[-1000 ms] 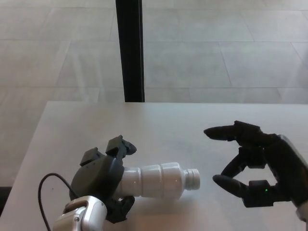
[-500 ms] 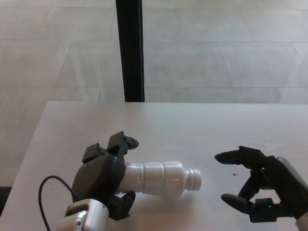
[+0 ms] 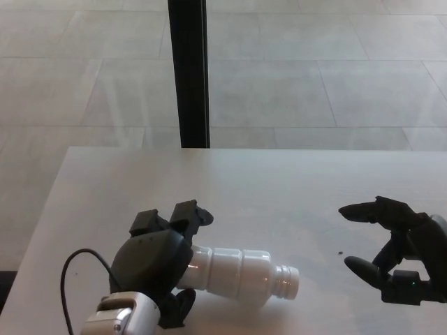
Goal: The robot uses its left hand to to lift the bottle kept on the middle of the desk and tilts it towards its right hand. It then uses its right hand to rotate its cap to open it and places the bottle and cap back on the desk
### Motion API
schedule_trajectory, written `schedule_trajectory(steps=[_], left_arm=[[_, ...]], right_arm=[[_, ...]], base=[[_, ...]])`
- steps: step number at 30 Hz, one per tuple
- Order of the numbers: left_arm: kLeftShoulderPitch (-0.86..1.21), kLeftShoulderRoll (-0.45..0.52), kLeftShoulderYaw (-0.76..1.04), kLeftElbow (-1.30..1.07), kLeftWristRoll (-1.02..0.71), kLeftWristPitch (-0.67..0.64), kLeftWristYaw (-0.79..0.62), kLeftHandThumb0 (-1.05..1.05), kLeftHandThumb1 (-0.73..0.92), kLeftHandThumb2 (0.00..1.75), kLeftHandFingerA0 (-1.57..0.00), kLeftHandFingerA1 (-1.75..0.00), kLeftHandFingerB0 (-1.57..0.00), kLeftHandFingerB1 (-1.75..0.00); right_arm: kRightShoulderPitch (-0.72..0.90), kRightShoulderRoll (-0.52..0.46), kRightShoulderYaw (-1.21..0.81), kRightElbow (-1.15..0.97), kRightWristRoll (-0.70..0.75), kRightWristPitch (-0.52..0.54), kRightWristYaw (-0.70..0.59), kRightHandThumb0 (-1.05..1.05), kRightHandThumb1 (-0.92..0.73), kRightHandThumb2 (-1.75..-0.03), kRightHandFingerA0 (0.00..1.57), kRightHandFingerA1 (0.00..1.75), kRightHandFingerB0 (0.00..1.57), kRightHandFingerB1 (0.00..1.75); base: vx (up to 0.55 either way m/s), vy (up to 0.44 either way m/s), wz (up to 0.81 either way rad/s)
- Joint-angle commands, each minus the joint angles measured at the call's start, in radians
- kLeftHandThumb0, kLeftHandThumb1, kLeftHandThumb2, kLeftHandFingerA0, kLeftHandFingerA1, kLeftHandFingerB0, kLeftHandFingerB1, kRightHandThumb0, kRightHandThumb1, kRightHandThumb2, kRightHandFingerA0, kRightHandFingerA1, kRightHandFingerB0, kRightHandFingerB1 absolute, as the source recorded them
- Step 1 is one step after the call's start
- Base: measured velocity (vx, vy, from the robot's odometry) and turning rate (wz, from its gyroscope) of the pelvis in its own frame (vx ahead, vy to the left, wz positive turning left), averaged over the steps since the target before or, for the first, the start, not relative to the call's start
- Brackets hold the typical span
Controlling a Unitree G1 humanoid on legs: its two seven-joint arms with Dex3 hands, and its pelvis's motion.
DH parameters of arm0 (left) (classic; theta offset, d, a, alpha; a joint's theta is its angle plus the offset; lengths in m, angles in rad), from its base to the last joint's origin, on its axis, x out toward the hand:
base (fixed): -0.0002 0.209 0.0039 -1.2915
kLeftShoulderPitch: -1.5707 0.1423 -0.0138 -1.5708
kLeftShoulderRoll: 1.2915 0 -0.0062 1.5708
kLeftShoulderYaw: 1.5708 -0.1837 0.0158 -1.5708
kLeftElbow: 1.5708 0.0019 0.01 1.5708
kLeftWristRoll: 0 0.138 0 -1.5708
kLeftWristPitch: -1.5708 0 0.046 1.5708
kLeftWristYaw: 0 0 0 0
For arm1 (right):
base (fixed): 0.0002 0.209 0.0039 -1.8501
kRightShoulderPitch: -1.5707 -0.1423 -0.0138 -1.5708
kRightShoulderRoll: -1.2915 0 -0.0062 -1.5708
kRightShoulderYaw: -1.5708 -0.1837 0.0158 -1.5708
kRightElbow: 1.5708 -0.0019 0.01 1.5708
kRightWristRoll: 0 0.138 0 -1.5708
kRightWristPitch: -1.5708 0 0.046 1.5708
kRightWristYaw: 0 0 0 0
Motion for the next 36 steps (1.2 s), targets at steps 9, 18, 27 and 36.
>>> schedule_trajectory(steps=[9,18,27,36], left_arm=[[-0.166,0.199,-0.286,-0.023,0.448,0.063,-0.489,-0.24,0.61,0.71,-1.06,-1.11,-0.91,-0.68],[-0.2,0.233,-0.411,0.018,0.647,0.079,-0.68,-0.3,0.53,0.56,-1.07,-0.91,-0.93,-0.55],[-0.21,0.18,-0.451,0.041,0.63,0.098,-0.684,-0.24,0.51,0.56,-1.08,-0.73,-0.83,-0.52],[-0.058,-0.184,-0.181,0.097,0.385,0.351,-0.293,-0.19,0.77,0.82,-0.98,-1.15,-0.86,-0.88]], right_arm=[[-0.013,0.028,-0.042,-0.002,0.001,-0.047,-0.063,-0.72,-0.68,-0.61,0.91,1.1,0.64,0.45],[-0.025,0.028,-0.067,-0.007,0.004,-0.062,-0.075,-0.71,-0.74,-0.64,0.83,1.22,0.64,0.45],[-0.015,0.021,-0.092,0.006,0.025,-0.086,-0.071,-0.68,-0.76,-0.64,0.86,1.24,0.67,0.45],[-0.009,0.044,-0.098,0.014,0.002,-0.1,-0.096,-0.67,-0.78,-0.65,0.88,1.32,0.72,0.47]], base=[[0.0,0.0,0.0],[0.0,0.0,0.0],[0.0,0.0,0.0],[0.0,0.0,0.0]])
